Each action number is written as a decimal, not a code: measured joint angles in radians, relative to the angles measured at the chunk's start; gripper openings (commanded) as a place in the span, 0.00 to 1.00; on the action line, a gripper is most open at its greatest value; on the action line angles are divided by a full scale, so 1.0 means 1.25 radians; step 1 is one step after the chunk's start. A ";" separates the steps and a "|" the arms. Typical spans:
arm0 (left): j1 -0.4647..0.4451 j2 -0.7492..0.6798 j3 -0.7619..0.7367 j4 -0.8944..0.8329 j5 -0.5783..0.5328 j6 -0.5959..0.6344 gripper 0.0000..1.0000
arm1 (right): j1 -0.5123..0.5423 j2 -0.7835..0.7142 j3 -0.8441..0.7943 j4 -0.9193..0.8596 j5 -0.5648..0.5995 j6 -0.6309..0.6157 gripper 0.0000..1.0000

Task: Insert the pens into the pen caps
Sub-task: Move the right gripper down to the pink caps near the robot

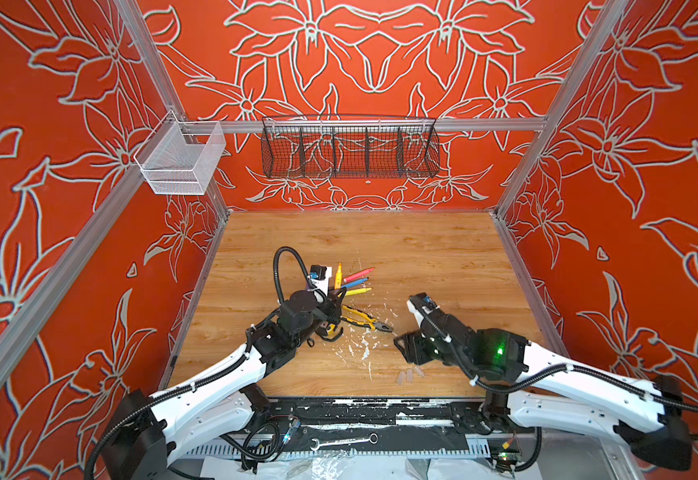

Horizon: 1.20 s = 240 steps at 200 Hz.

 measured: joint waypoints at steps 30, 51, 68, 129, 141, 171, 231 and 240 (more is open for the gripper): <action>0.000 -0.010 -0.017 0.001 -0.002 0.011 0.00 | 0.101 0.001 -0.068 -0.063 0.023 0.073 0.60; 0.000 -0.014 -0.022 0.001 -0.002 0.019 0.00 | 0.155 0.002 -0.107 -0.080 0.024 0.123 0.58; 0.000 -0.014 -0.022 0.001 -0.002 0.023 0.00 | 0.186 0.014 -0.116 -0.071 0.024 0.150 0.56; 0.000 -0.014 -0.022 0.001 0.001 0.031 0.00 | 0.235 0.219 -0.116 0.042 0.004 0.177 0.48; 0.000 -0.014 -0.023 0.001 0.002 0.031 0.00 | 0.235 0.241 -0.116 0.056 0.002 0.177 0.48; 0.000 -0.014 -0.022 0.001 0.005 0.031 0.00 | 0.235 0.250 -0.116 0.087 0.002 0.177 0.48; 0.000 -0.015 -0.022 0.001 0.009 0.031 0.00 | 0.235 0.289 -0.116 0.139 0.016 0.174 0.49; 0.000 -0.015 -0.022 0.001 0.009 0.031 0.00 | 0.235 0.297 -0.115 0.142 0.019 0.172 0.49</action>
